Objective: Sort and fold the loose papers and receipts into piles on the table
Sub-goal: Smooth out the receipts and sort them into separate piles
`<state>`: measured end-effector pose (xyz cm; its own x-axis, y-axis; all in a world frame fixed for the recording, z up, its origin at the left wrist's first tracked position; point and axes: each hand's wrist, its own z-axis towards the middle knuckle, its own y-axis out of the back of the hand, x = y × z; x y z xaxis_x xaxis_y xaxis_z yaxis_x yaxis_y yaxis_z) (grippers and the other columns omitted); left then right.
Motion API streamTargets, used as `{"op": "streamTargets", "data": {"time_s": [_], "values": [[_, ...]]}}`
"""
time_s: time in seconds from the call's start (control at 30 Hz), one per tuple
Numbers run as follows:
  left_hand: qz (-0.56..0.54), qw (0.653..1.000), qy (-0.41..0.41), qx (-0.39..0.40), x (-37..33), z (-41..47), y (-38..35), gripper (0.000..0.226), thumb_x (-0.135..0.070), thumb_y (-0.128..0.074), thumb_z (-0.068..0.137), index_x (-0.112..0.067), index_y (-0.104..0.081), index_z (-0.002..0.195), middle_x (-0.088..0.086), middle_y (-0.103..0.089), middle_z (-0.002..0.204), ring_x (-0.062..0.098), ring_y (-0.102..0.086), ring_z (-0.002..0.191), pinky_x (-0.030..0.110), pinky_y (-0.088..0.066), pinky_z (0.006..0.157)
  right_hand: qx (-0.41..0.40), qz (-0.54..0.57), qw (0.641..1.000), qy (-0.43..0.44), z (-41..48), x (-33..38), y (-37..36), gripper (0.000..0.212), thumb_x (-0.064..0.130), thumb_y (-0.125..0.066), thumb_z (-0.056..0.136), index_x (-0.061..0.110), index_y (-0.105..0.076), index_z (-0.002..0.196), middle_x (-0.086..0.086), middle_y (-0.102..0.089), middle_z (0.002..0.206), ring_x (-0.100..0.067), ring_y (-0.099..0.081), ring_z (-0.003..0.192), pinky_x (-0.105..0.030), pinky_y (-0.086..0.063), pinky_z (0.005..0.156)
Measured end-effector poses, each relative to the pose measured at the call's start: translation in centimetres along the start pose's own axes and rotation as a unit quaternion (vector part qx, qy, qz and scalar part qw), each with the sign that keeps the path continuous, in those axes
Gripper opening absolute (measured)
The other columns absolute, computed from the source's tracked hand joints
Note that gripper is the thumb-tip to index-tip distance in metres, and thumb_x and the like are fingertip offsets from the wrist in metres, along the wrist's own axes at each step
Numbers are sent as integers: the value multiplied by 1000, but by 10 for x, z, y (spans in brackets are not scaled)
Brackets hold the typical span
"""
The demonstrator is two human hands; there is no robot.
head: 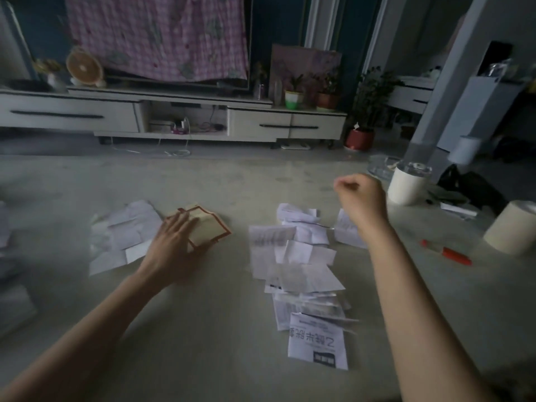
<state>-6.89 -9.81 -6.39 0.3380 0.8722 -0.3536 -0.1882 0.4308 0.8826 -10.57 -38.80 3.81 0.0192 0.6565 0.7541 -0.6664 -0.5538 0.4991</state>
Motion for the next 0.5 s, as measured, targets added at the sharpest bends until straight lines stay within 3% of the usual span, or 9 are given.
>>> {"op": "streamTargets", "data": {"time_s": [0.07,0.2,0.33,0.43,0.5], "values": [[30,999,-1,23,-5,1,-1,83,-67,-33,73,-9,-51,129,16,-49,136,35,-41,128,43,-32,104,62,38,996,52,-17,28,-21,16,14,-56,88,8,-70,93,-4,-68,94,-14,-60,87,-20,-40,75],[10,998,54,-5,-8,0,2,54,-48,-58,84,-17,-51,127,11,-54,132,29,-48,122,34,-40,93,193,73,974,91,-49,58,-57,12,15,-59,87,9,-69,90,3,-62,81,-8,-55,79,-17,-38,69],[-9,998,24,-60,-8,-6,4,28,-30,-61,87,-16,-67,111,14,-68,108,35,-62,100,35,-46,77,207,146,967,29,-68,58,-82,15,5,-54,87,12,-67,85,2,-62,78,-12,-55,75,-22,-43,72],[-65,987,48,-140,-5,-6,6,18,-24,-61,88,-12,-70,98,18,-71,85,38,-64,83,35,-43,63,221,111,968,49,-80,57,-89,18,2,-50,88,11,-67,90,0,-64,83,-9,-55,78,-4,-38,63],[-173,960,109,-191,-4,-2,16,18,-26,-64,85,-10,-67,77,13,-64,65,33,-60,67,31,-39,56,217,109,967,78,-85,60,-92,17,3,-51,89,9,-65,95,0,-64,87,-8,-55,81,-1,-36,61]]}}
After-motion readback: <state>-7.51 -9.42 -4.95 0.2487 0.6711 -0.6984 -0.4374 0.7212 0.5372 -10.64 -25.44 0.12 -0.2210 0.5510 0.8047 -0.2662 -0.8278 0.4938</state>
